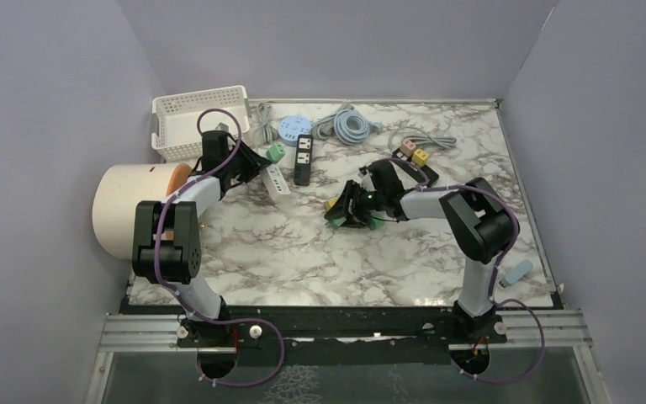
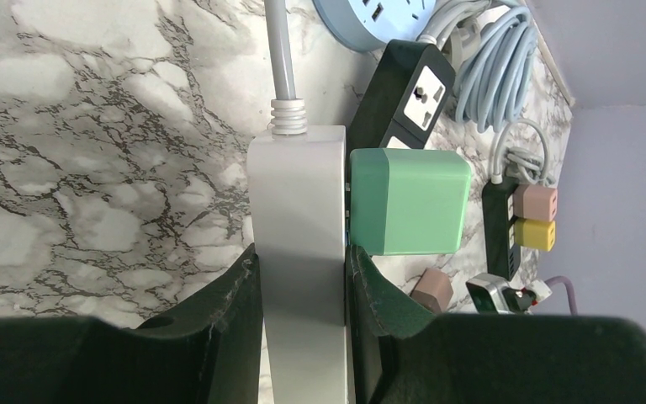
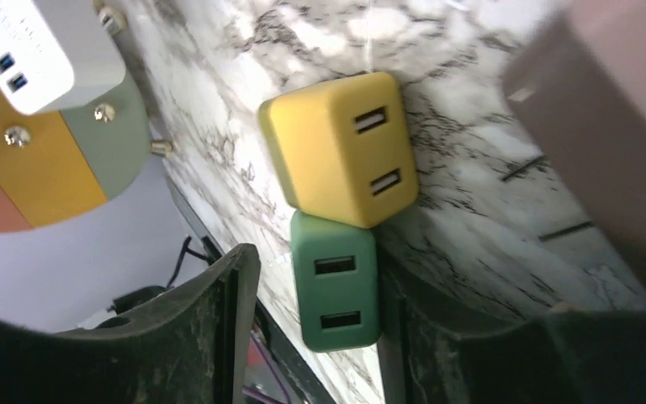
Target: Pull the plug off the socket
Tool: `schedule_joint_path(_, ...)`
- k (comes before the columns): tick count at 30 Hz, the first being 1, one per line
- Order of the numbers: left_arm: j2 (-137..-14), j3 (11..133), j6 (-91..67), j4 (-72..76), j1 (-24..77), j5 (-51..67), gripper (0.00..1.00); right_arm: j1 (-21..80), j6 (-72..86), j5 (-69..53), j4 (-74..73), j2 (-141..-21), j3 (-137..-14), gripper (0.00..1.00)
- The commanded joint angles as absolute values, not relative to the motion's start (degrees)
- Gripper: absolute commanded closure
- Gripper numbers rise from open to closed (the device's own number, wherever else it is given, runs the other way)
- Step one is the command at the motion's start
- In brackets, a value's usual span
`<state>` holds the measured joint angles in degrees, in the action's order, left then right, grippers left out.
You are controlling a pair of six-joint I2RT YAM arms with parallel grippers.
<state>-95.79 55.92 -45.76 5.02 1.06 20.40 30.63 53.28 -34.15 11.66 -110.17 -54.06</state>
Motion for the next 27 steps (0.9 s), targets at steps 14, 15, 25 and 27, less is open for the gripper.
schedule_joint_path(14, -92.6, 57.3, -45.2, 6.8, 0.7, 22.4, 1.00, 30.3, 57.7, -31.2, -0.3, -96.9, -48.2, 0.21)
schedule_joint_path(15, -92.4, 57.2, -45.2, 6.8, 0.7, 22.5, 1.00, 30.3, 57.6, -31.3, -1.1, -95.3, -47.9, 0.21)
schedule_joint_path(25, -91.0, 56.7, -42.5, 7.3, 3.6, 25.4, 1.00, 31.4, 38.1, -25.5, -12.2, -95.4, -71.6, 0.23)
schedule_joint_path(27, -90.4, 56.6, -42.1, 7.7, 4.3, 26.8, 1.00, 31.5, 33.8, -24.7, -11.0, -99.0, -77.0, 0.23)
